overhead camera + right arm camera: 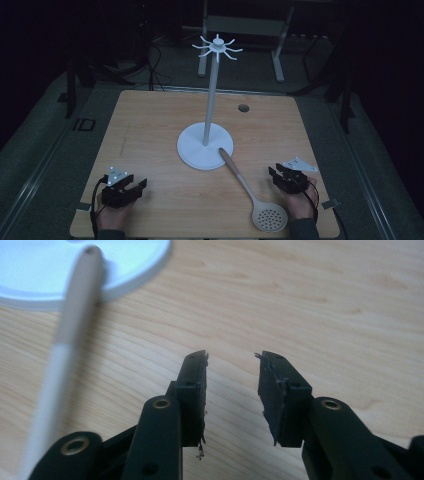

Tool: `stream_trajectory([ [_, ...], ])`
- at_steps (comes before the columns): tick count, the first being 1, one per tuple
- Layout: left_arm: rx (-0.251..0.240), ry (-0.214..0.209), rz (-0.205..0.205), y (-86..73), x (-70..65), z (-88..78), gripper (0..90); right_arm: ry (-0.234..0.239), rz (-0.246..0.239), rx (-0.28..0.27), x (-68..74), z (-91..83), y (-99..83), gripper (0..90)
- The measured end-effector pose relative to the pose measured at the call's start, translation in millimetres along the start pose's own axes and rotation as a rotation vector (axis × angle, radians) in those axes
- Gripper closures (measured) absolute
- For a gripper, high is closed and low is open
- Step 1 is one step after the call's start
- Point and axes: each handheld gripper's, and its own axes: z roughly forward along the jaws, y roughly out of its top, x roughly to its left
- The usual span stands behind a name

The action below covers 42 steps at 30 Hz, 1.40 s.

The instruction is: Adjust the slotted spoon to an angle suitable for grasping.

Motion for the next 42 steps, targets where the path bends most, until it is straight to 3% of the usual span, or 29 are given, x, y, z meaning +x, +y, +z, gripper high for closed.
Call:
stream_trajectory([
  [10,-0.007,0.000,-0.008,-0.5,0.3,-0.7,44.5,0.012,-0.027,0.020,12.5,-13.8,18.2,61.2],
  [18,-0.011,0.004,-0.017,-0.9,1.2,-1.4,44.6,0.030,-0.047,0.029,13.6,-21.5,30.3,61.8],
  [19,-0.010,0.004,-0.013,-0.8,1.0,-1.2,44.6,0.028,-0.080,0.039,14.7,-22.6,33.7,63.7],
  [23,-0.009,0.003,-0.012,-0.7,0.6,-1.1,44.6,0.029,-0.097,0.039,16.7,-25.2,39.1,67.8],
  [28,-0.012,0.004,-0.013,-0.7,0.8,-1.3,44.6,0.014,-0.138,0.036,23.1,-25.5,45.5,65.6],
  [42,-0.014,0.003,-0.018,-0.6,1.1,-1.5,44.6,0.026,-0.146,0.056,35.1,-22.9,63.9,57.5],
])
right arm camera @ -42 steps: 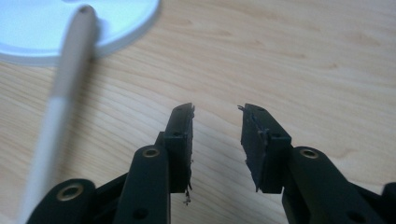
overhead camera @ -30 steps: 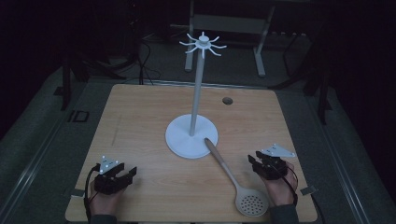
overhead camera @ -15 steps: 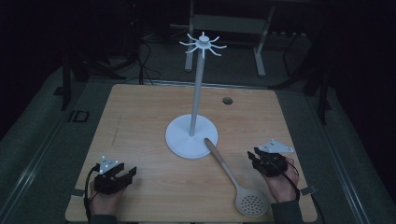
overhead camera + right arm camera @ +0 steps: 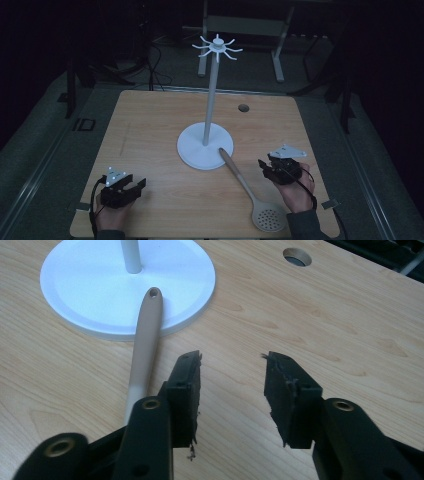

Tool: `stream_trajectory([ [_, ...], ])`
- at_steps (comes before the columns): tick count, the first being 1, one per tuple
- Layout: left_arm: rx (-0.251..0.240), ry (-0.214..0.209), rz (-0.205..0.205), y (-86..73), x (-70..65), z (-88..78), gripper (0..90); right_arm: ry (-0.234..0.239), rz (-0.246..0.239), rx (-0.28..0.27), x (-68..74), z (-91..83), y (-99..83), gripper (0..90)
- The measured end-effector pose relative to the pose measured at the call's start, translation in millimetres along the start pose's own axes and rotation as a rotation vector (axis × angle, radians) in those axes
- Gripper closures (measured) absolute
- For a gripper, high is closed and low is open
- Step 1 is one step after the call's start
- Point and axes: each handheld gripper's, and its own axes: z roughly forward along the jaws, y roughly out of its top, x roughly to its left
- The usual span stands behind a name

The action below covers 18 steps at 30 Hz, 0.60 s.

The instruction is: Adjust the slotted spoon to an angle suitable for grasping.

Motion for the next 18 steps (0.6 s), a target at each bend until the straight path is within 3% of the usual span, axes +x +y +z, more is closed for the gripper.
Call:
stream_trajectory([
  [6,-0.002,0.000,-0.003,-0.1,0.2,-0.4,44.6,0.016,-0.005,0.036,4.2,3.5,10.1,50.5],
  [7,-0.002,0.000,-0.002,0.0,0.3,-0.4,44.6,0.037,-0.009,0.051,5.9,5.8,12.6,50.2],
  [18,-0.003,0.001,0.000,0.0,0.3,-0.9,44.6,0.086,-0.018,0.104,10.9,16.3,18.5,52.2],
])
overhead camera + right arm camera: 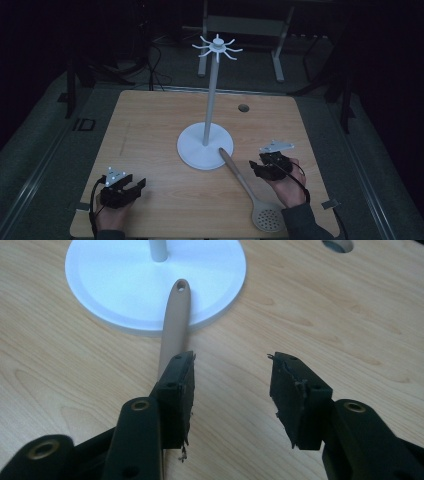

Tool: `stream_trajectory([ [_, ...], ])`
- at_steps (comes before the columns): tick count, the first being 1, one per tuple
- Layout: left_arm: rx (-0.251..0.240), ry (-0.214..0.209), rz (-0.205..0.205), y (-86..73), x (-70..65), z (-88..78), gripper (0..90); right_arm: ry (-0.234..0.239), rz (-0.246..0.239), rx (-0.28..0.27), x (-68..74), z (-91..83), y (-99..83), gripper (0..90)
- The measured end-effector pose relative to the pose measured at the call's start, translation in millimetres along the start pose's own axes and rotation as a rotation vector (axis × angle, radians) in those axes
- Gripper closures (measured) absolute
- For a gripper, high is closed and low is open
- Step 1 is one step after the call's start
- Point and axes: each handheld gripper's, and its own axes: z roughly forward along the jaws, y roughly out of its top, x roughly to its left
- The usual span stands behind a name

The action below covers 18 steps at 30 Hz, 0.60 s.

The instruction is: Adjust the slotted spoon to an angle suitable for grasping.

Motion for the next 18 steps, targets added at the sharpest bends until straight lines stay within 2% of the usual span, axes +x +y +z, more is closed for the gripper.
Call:
stream_trajectory([
  [3,-0.008,0.002,0.000,0.2,-0.1,-0.9,44.7,0.019,0.002,0.016,-0.5,2.6,2.4,52.7],
  [18,-0.010,0.004,0.001,0.3,-0.1,-1.0,44.7,0.044,-0.006,0.081,3.2,14.8,14.9,53.4],
])
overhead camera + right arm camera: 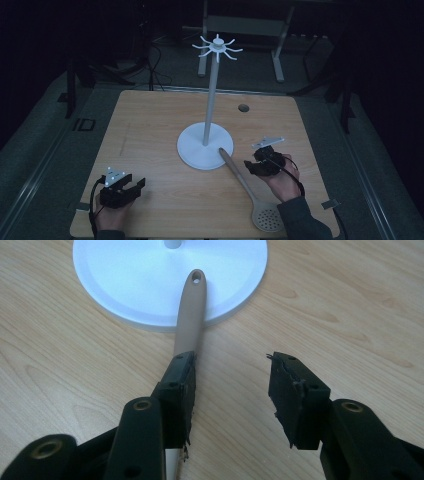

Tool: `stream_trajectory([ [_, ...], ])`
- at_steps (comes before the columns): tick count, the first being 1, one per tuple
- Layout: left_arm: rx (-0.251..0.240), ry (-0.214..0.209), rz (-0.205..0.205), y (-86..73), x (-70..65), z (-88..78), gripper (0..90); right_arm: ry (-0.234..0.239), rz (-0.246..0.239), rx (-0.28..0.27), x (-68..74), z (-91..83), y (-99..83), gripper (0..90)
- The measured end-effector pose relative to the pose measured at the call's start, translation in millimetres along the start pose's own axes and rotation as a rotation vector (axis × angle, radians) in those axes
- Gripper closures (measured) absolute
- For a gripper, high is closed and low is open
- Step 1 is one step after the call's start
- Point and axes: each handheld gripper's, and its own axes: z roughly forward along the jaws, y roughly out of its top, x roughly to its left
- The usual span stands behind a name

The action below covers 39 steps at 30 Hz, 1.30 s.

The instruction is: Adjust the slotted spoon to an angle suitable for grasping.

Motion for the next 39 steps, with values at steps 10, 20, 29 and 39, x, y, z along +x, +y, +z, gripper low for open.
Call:
stream_trajectory([
  [10,0.000,-0.001,0.000,0.0,-0.5,0.3,44.7,0.029,-0.011,0.063,-0.1,11.5,5.4,53.4],
  [20,0.001,-0.002,-0.001,0.0,-0.5,0.6,44.7,0.055,-0.025,0.130,2.6,28.3,7.4,55.0],
  [29,-0.002,0.000,-0.004,0.1,0.6,-0.6,44.7,0.073,-0.059,0.189,9.1,44.2,8.9,56.3],
  [39,0.001,-0.003,0.000,0.1,0.1,0.0,44.7,0.096,-0.060,0.237,15.0,61.3,4.9,57.3],
])
